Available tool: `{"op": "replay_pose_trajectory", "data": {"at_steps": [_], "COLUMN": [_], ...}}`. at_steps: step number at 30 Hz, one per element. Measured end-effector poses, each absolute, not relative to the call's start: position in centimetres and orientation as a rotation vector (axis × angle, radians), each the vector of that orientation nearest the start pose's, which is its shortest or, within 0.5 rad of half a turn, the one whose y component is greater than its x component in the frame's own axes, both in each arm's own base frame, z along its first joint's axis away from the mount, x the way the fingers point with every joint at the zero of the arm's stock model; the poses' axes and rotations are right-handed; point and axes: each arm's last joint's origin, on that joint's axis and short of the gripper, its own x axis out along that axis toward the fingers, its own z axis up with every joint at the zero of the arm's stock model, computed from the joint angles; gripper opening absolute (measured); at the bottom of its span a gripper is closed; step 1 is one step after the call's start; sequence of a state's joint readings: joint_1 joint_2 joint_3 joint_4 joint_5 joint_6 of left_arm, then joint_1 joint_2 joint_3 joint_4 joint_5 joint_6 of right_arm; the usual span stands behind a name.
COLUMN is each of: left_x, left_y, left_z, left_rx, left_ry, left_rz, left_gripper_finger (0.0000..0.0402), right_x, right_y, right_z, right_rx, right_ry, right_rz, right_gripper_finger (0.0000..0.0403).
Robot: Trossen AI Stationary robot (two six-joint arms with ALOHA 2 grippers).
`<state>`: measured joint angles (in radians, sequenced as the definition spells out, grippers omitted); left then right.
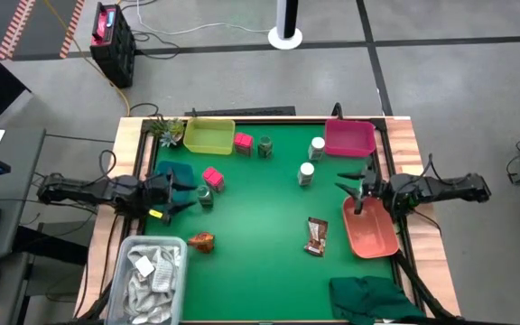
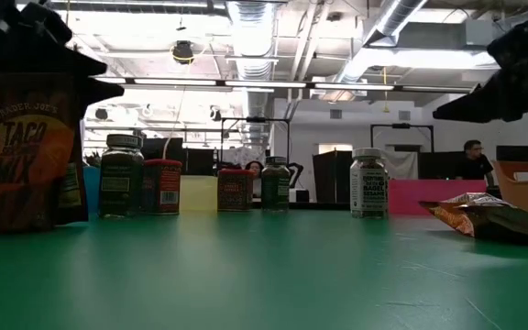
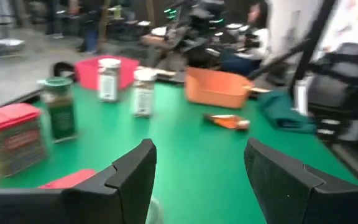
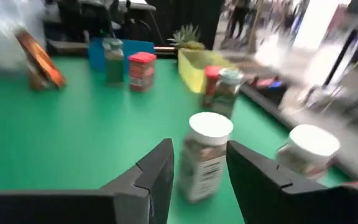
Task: Sort spices by type
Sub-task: Put the bottom green seasoning bottle into the yellow bin
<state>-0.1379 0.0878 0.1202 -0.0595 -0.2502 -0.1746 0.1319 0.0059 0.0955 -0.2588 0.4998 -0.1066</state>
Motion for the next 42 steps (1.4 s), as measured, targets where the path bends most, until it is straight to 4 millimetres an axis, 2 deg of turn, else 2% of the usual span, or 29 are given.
{"op": "replay_pose_trajectory", "data": {"at_steps": [8,13,15,21,27,31,36,42], "left_x": [10.7,11.9,12.5,14.5,16.4,17.5,18.7,19.6], "left_y": [-0.7,-0.8,-0.7,0.0,0.9,0.9,0.8,0.8], "left_z": [21.5,23.0,23.6,24.6,25.5,25.8,26.5,27.1], "left_rx": [-0.227,-0.215,-0.197,-0.143,-0.118,-0.103,-0.090,-0.066], "left_ry": [0.082,0.164,0.210,0.447,0.676,0.759,0.795,0.819], "left_rz": [0.161,0.191,0.220,0.310,0.371,0.367,0.318,0.304], "left_gripper_finger": [0.0231,0.0231,0.0231,0.0231,0.0231,0.0231,0.0231,0.0231], "right_x": [8.7,8.7,8.7,8.8,8.8,8.9,8.8,8.8], "right_y": [-0.4,-0.4,-0.4,-0.4,-0.4,-0.4,-0.4,-0.6], "right_z": [17.2,17.2,17.3,17.8,18.0,18.2,18.5,18.5], "right_rx": [-0.352,-0.367,-0.297,0.216,0.282,0.379,0.502,0.537], "right_ry": [0.216,0.219,0.196,0.031,0.005,-0.036,-0.082,-0.111], "right_rz": [-0.385,-0.391,-0.400,-0.427,-0.410,-0.406,-0.409,-0.473], "right_gripper_finger": [0.0175,0.0175,0.0175,0.0175,0.0175,0.0175,0.0175,0.0175]}}
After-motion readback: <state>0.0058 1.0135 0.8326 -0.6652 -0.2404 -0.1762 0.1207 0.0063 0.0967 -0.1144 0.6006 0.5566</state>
